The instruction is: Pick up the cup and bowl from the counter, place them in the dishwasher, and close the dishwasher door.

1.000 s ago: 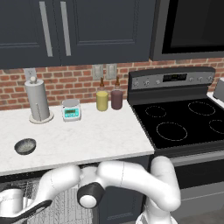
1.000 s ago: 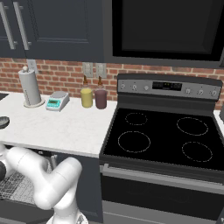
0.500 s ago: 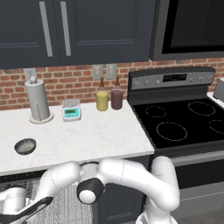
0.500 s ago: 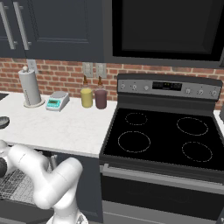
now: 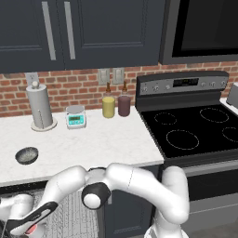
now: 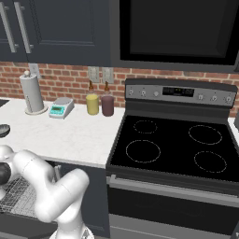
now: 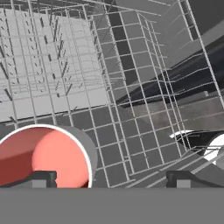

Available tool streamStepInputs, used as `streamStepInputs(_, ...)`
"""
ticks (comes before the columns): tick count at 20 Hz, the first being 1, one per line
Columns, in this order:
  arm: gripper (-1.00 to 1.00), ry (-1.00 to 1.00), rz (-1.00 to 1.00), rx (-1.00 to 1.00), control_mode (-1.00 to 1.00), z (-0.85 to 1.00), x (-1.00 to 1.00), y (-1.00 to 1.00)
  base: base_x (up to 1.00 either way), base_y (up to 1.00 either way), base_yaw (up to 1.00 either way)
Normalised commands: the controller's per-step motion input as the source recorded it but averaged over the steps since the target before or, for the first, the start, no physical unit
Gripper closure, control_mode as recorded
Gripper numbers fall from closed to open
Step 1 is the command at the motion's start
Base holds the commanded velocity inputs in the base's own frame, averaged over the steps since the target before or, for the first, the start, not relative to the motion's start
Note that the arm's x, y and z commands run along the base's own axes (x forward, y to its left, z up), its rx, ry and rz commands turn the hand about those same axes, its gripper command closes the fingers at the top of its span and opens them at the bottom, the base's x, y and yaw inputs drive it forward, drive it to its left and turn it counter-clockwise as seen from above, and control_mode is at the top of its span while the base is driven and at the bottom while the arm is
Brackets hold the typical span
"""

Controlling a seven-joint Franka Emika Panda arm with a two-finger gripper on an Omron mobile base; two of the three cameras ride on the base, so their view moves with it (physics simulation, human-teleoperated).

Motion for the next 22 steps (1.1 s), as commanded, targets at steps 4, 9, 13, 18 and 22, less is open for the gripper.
streamStepInputs(4, -1.0, -0.01, 0.0, 0.16, -1.0, 0.0, 0.0, 0.0, 0.0, 0.0, 0.0)
streamStepInputs(9, -1.0, 0.0, 0.0, 0.15, -1.0, 0.0, 0.0, 0.0, 0.0, 0.0, 0.0)
streamStepInputs(13, -1.0, -0.02, 0.0, 0.15, -1.0, 0.15, -0.06, 0.0, 0.0, 0.0, 0.0)
streamStepInputs(18, -1.0, -0.05, 0.0, 0.08, -1.0, 0.47, -0.28, -0.21, 0.0, 0.0, 0.0)
streamStepInputs(22, -1.0, -0.13, 0.0, 0.07, -1.0, 0.96, -0.31, -0.06, 0.0, 0.0, 0.0)
